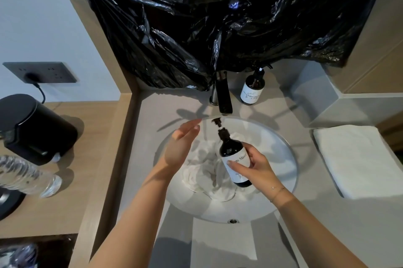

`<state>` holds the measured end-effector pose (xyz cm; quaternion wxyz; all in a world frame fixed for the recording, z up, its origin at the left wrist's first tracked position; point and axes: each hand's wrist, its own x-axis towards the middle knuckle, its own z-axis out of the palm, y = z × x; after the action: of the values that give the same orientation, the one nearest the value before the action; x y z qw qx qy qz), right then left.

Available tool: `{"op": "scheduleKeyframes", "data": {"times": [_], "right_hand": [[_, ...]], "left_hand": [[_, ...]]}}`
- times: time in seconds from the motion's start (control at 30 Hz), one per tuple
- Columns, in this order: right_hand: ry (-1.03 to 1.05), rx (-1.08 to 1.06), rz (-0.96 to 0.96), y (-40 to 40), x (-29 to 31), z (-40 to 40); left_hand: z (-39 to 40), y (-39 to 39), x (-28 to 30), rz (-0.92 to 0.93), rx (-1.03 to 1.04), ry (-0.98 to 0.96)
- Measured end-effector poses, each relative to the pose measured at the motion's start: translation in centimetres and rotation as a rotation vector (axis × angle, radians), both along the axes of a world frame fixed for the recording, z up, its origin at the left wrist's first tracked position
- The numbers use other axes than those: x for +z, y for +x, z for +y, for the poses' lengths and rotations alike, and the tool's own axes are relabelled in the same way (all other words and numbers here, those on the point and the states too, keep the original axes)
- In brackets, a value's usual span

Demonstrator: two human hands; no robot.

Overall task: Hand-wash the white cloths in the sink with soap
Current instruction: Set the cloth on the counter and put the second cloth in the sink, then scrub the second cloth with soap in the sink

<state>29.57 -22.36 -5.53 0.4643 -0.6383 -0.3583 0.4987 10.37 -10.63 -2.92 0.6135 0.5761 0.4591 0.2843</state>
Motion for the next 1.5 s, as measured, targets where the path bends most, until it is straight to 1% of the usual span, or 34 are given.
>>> {"op": "scheduleKeyframes", "data": {"times": [0.03,0.1,0.27,0.4,0.47,0.53,0.63,0.8,1.0,1.13,1.2,1.3,1.33,1.4,1.47,1.5], "right_hand": [[0.024,-0.039,0.01,0.1,0.0,0.0],[0.067,-0.103,-0.03,0.3,-0.1,-0.1],[0.149,-0.244,-0.118,1.5,0.3,-0.7],[0.164,-0.415,-0.295,4.0,0.9,0.3],[0.154,-0.488,-0.271,5.5,1.6,1.5],[0.208,-0.502,-0.206,7.4,1.7,3.1],[0.249,-0.532,-0.198,9.9,1.4,5.9],[0.203,-0.509,-0.224,12.9,0.1,10.7],[0.198,-0.537,-0.181,14.5,-1.8,14.5],[0.194,-0.522,-0.132,14.5,-2.2,14.5],[0.205,-0.532,-0.137,13.7,-2.5,13.2],[0.196,-0.603,-0.174,11.1,-4.3,9.8],[0.182,-0.595,-0.2,10.0,-5.3,8.4],[0.108,-0.473,-0.331,7.8,-8.0,6.0],[-0.068,-0.245,-0.484,6.0,-10.8,4.2],[-0.207,-0.124,-0.522,5.3,-11.6,3.7]], "left_hand": [[0.1,0.1,-0.1,0.005,0.033,0.001],[0.0,0.5,-0.3,0.005,0.064,-0.009],[-0.8,1.5,-2.0,0.075,0.071,-0.137],[-0.6,2.9,-3.2,0.131,0.068,-0.158],[0.0,3.9,-3.4,0.147,0.076,-0.164],[0.6,4.7,-3.6,0.148,0.095,-0.161],[1.3,5.2,-4.3,0.153,0.093,-0.151],[1.6,5.7,-5.8,0.171,0.083,-0.186],[1.3,5.7,-7.0,0.182,0.092,-0.216],[1.0,5.5,-7.6,0.22,0.071,-0.249],[0.8,5.4,-7.7,0.225,0.064,-0.26],[0.3,4.8,-7.9,0.23,0.071,-0.279],[0.2,4.7,-8.2,0.242,0.072,-0.282],[-0.1,4.3,-9.1,0.305,0.057,-0.268],[-0.1,4.3,-10.5,0.395,0.016,-0.261],[-0.1,4.6,-11.4,0.444,-0.029,-0.266]]}}
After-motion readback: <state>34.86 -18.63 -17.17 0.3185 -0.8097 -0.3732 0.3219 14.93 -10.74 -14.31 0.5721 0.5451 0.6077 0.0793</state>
